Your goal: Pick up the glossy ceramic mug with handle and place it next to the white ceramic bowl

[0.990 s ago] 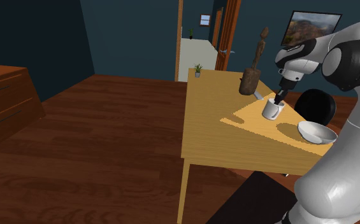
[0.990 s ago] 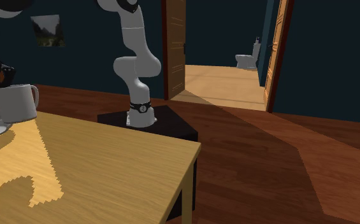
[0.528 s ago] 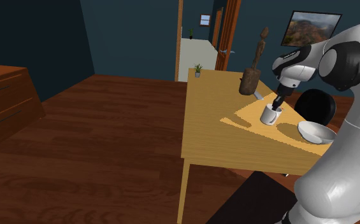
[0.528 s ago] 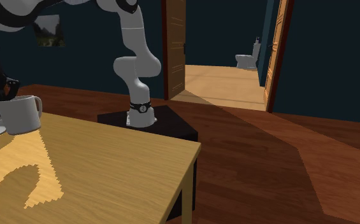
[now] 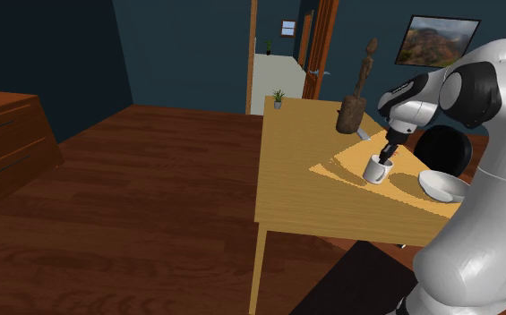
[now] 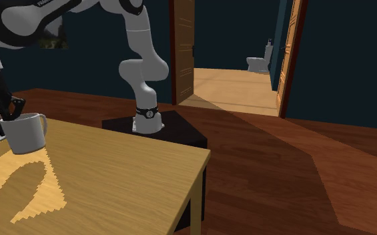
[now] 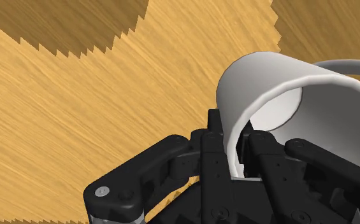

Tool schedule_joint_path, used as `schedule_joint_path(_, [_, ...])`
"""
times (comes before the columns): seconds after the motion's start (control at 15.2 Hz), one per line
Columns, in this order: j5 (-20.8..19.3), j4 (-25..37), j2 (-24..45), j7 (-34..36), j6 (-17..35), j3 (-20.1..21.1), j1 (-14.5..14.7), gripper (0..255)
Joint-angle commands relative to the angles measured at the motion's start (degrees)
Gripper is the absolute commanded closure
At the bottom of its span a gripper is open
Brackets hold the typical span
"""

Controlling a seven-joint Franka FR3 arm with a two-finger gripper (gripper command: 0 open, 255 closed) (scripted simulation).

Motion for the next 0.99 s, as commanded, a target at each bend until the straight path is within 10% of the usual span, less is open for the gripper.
schedule_joint_path(0.0, [0.6, -0.8, 0.7, -0.4, 1.5, 0.2, 0.0, 255])
schedule_joint_path(0.66, [1.6, -1.7, 1.9, -1.2, 3.3, 0.4, -0.2, 255])
schedule_joint_path(0.73, [1.6, -1.7, 1.9, -1.2, 3.3, 0.4, -0.2, 0])
schedule_joint_path(0.92, [1.6, -1.7, 1.9, -1.2, 3.3, 0.4, -0.2, 0])
